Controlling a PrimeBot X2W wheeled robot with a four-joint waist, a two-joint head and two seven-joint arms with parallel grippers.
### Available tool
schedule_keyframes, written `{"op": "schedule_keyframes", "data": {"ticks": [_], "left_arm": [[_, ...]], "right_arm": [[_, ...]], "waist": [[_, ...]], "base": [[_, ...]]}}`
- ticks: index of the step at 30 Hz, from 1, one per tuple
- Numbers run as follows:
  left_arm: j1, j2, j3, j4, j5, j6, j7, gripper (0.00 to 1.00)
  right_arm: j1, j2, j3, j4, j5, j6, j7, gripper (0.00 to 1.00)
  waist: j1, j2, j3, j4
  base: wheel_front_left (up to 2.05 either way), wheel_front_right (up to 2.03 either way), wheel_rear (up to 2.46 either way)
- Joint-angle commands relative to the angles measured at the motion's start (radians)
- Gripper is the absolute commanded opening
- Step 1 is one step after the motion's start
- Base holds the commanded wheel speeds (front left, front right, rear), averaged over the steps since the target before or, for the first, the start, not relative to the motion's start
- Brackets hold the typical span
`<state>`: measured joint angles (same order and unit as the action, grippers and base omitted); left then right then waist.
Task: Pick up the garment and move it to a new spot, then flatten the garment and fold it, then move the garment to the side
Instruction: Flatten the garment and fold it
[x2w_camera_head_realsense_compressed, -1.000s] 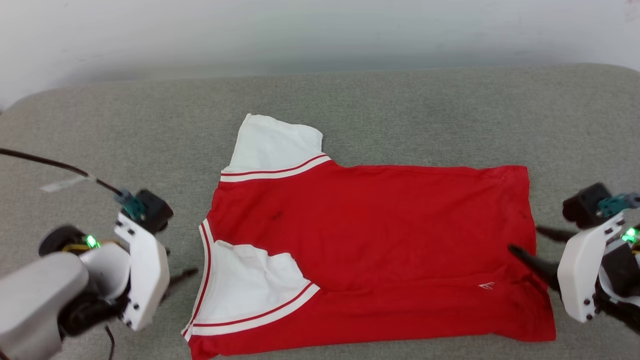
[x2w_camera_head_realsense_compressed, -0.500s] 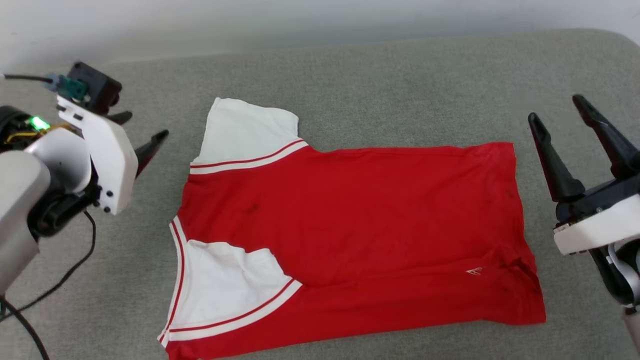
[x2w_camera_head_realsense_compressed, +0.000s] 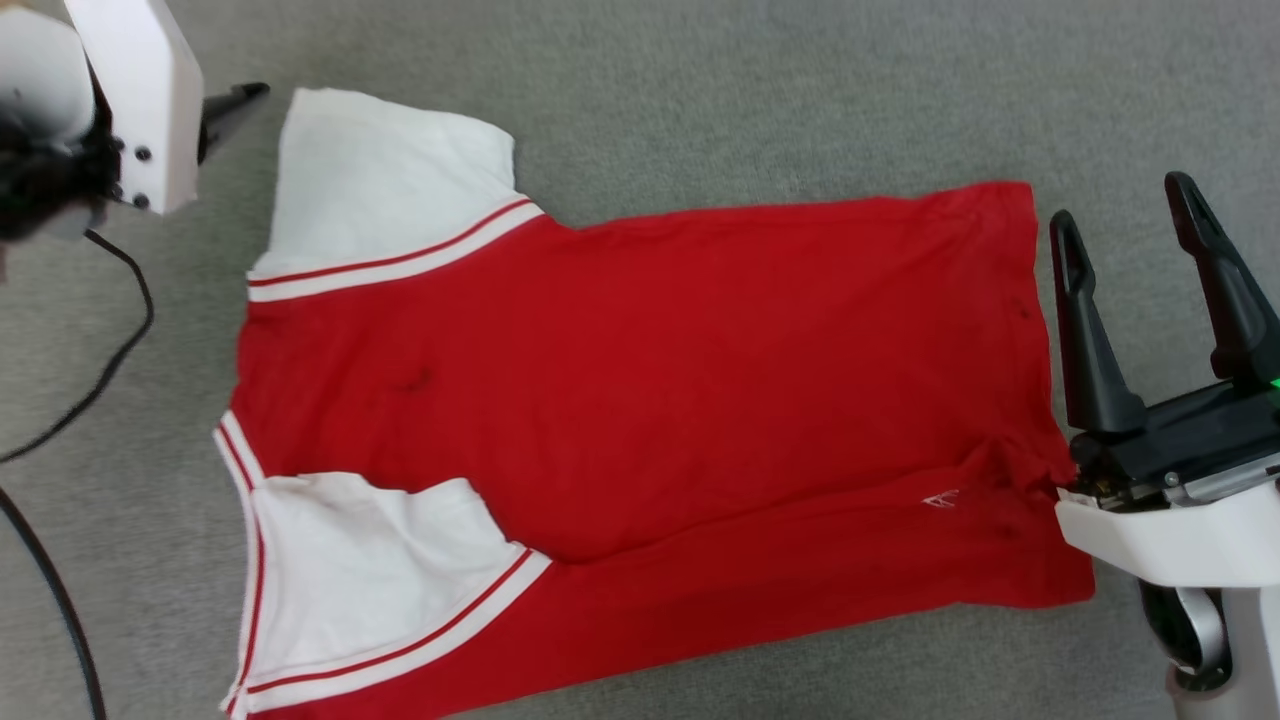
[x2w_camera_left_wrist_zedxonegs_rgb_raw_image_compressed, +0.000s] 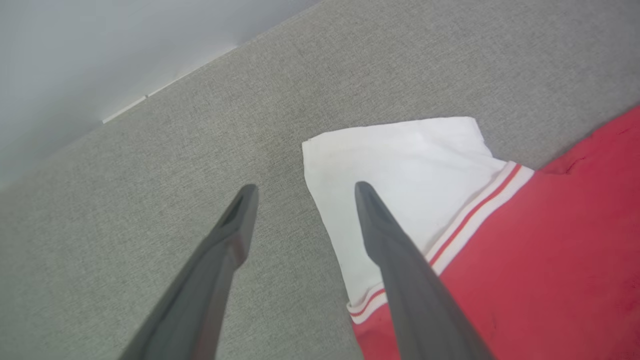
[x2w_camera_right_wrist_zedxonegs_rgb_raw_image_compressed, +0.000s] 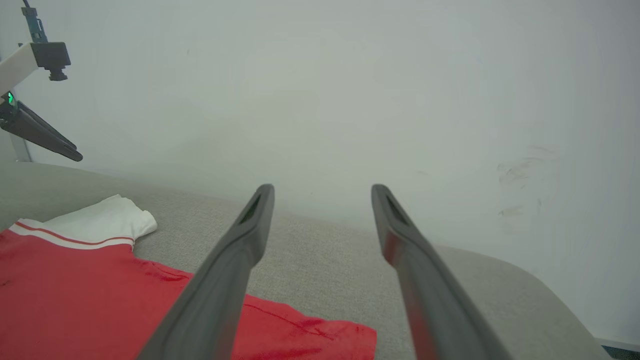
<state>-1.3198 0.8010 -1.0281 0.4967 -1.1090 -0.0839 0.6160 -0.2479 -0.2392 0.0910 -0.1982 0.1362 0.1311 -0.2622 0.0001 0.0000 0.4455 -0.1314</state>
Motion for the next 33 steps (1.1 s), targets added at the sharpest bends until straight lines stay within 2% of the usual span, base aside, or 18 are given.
{"op": "schedule_keyframes", "data": {"ticks": [1, 5, 9, 13, 19, 20, 21, 27, 29, 33], "left_arm": [[-0.016, -0.002, 0.001, 0.008, -0.01, -0.002, 0.016, 1.0], [-0.088, -0.012, -0.006, 0.031, -0.036, -0.004, 0.151, 1.0], [-0.132, -0.016, -0.021, 0.06, -0.034, 0.012, 0.241, 1.0], [-0.161, -0.02, -0.05, 0.084, -0.002, 0.024, 0.289, 1.0], [-0.134, -0.031, -0.074, 0.1, -0.01, 0.006, 0.325, 1.0], [-0.132, -0.027, -0.082, 0.1, -0.001, 0.004, 0.328, 0.29], [-0.124, -0.027, -0.081, 0.103, -0.012, 0.001, 0.331, 0.0], [-0.125, -0.035, -0.072, 0.095, -0.017, -0.019, 0.285, 0.0], [-0.123, -0.042, -0.062, 0.088, -0.024, -0.024, 0.258, 0.0], [-0.105, -0.047, -0.063, 0.064, -0.034, -0.037, 0.218, 0.0]], "right_arm": [[0.001, 0.012, 0.002, -0.01, -0.005, -0.001, -0.003, 1.0], [-0.022, 0.023, 0.019, -0.041, -0.014, -0.001, -0.003, 1.0], [-0.044, 0.027, 0.035, -0.044, -0.016, -0.001, -0.003, 1.0], [-0.064, 0.029, 0.045, -0.038, -0.018, -0.001, -0.003, 1.0], [-0.082, 0.02, 0.041, -0.021, -0.018, -0.001, -0.003, 1.0], [-0.087, 0.018, 0.04, -0.017, -0.017, -0.001, -0.003, 1.0], [-0.089, 0.017, 0.039, -0.015, -0.019, -0.001, -0.003, 1.0], [-0.127, -0.018, 0.027, 0.028, -0.001, -0.001, -0.002, 1.0], [-0.159, -0.057, 0.04, 0.054, 0.005, -0.001, 0.018, 1.0], [-0.224, -0.159, 0.073, 0.096, 0.044, -0.001, 0.146, 1.0]], "waist": [[-0.0001, 0.0, 0.047, -0.028], [-0.0001, 0.0, 0.098, -0.054], [-0.0001, 0.0, 0.136, -0.074], [-0.0001, 0.0, 0.164, -0.085], [-0.0001, 0.0, 0.176, -0.08], [-0.0001, 0.0, 0.174, -0.078], [-0.0001, 0.0, 0.171, -0.076], [-0.0001, 0.0, 0.131, -0.06], [-0.0001, 0.0, 0.106, -0.054], [-0.0001, 0.0, 0.053, -0.03]], "base": [[0.0, 0.0, 0.0], [0.0, 0.0, 0.0], [0.0, 0.0, 0.0], [0.0, 0.0, 0.0], [0.0, 0.0, 0.0], [0.0, 0.0, 0.0], [0.0, 0.0, 0.0], [0.0, 0.0, 0.0], [0.0, 0.0, 0.0], [0.0, 0.0, 0.0]]}}
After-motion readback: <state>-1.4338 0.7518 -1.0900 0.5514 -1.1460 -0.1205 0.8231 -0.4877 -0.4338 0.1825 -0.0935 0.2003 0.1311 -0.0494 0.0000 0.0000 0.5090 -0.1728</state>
